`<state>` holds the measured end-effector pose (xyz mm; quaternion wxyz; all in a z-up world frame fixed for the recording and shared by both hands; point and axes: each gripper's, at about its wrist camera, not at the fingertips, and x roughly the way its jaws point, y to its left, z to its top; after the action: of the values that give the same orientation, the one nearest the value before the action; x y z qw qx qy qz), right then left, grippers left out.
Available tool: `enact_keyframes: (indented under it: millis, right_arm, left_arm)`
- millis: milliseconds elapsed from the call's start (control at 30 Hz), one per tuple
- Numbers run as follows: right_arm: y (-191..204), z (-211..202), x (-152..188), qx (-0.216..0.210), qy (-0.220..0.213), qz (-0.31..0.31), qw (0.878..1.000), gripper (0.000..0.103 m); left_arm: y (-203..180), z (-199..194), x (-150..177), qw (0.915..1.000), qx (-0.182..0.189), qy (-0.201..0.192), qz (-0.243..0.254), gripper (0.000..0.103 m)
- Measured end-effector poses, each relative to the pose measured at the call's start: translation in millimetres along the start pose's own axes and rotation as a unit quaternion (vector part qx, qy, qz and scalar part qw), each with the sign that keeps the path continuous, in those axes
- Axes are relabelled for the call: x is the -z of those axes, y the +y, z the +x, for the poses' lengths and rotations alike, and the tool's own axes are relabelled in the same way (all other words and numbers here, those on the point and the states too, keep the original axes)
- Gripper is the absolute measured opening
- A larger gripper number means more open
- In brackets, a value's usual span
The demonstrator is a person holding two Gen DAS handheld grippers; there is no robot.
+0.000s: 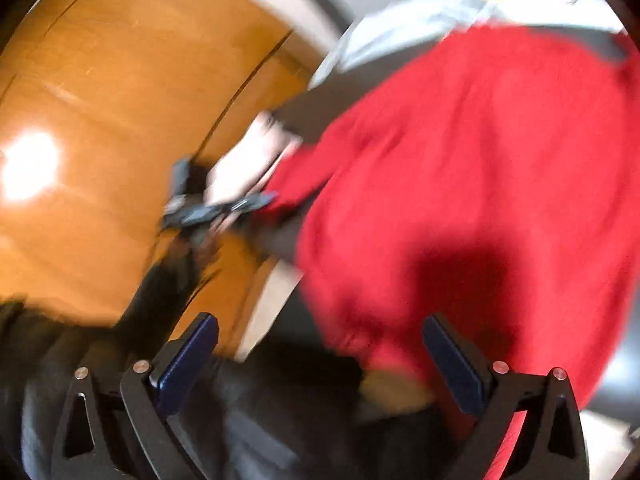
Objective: Fold clothes
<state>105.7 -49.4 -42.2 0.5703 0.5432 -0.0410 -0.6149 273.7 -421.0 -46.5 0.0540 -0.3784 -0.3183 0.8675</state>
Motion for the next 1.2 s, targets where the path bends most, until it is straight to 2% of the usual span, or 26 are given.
enact_keyframes:
  millis: [33, 133, 233, 300, 500, 667, 800, 967, 1033, 1133, 1200]
  right_arm:
    - [-7, 0, -11, 0.020, -0.020, 0.003, 1.000, 0.103]
    - [-28, 1, -46, 0.078, -0.080, 0.013, 0.994, 0.103]
    - [-49, 3, -80, 0.136, -0.139, 0.023, 0.981, 0.103]
    - [-63, 4, -101, 0.169, -0.168, 0.026, 0.971, 0.103]
    - [-103, 19, -149, 0.244, -0.178, 0.015, 0.953, 0.103]
    - [-141, 34, -186, 0.285, -0.166, 0.014, 0.944, 0.103]
    - [-167, 57, -203, 0.316, -0.125, 0.016, 0.940, 0.103]
    - [-172, 80, -216, 0.360, -0.099, -0.025, 0.927, 0.103]
    - [-173, 88, -222, 0.372, -0.098, -0.035, 0.923, 0.103]
    - [-177, 95, -237, 0.370, -0.102, -0.036, 0.923, 0.103]
    - [-181, 101, -249, 0.371, -0.108, -0.033, 0.922, 0.103]
  left_arm:
    - [-7, 8, -12, 0.9997, -0.011, -0.022, 0.006, 0.028]
    - [-21, 47, -43, 0.9985, -0.027, -0.047, 0.000, 0.031]
    - [-28, 100, -72, 0.9991, -0.032, -0.024, -0.015, 0.032]
    - [-37, 138, -76, 0.9988, -0.045, -0.010, -0.016, 0.032]
    - [-54, 194, -89, 0.9942, -0.108, 0.000, 0.007, 0.032]
    - [-32, 211, -91, 0.9794, -0.200, -0.010, 0.025, 0.033]
    - [-15, 200, -83, 0.9782, -0.197, -0.043, 0.049, 0.033]
    - [15, 188, -98, 0.9750, -0.209, -0.044, 0.061, 0.034]
    - [28, 183, -106, 0.9734, -0.213, -0.043, 0.072, 0.033]
    - [47, 183, -123, 0.9689, -0.226, -0.043, 0.091, 0.032]
    - [55, 187, -133, 0.9687, -0.225, -0.043, 0.096, 0.032]
